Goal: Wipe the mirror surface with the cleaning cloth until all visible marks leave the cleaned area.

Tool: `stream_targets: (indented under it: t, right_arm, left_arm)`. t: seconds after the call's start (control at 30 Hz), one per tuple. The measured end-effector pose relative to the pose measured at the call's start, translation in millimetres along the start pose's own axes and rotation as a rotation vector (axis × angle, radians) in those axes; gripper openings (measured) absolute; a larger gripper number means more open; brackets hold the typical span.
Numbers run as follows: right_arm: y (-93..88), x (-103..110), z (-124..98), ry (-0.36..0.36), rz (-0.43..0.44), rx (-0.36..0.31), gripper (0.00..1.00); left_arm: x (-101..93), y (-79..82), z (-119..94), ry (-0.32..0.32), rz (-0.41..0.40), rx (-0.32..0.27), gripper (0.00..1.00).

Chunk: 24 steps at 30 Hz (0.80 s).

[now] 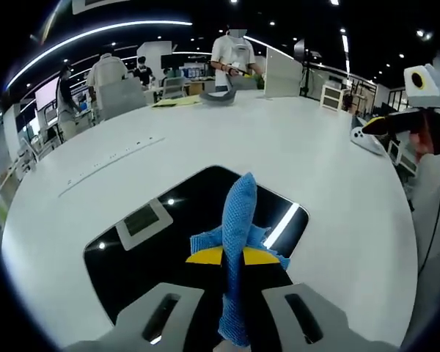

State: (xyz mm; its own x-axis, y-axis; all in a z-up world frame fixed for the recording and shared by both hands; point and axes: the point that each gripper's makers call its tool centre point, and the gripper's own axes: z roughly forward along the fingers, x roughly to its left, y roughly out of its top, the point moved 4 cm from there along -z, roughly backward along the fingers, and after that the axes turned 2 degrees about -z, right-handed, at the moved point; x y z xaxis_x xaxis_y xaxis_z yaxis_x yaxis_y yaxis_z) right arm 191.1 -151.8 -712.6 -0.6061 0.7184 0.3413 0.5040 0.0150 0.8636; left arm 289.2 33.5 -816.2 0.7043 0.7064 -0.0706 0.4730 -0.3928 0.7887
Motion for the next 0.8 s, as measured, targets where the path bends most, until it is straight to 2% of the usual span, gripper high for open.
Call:
stream_targets:
  t: [0.8]
  right_arm:
    - [0.1, 0.9, -2.3, -0.005, -0.009, 0.004, 0.97]
  left_arm:
    - [-9.2, -7.2, -7.6, -0.006, -0.017, -0.004, 0.05]
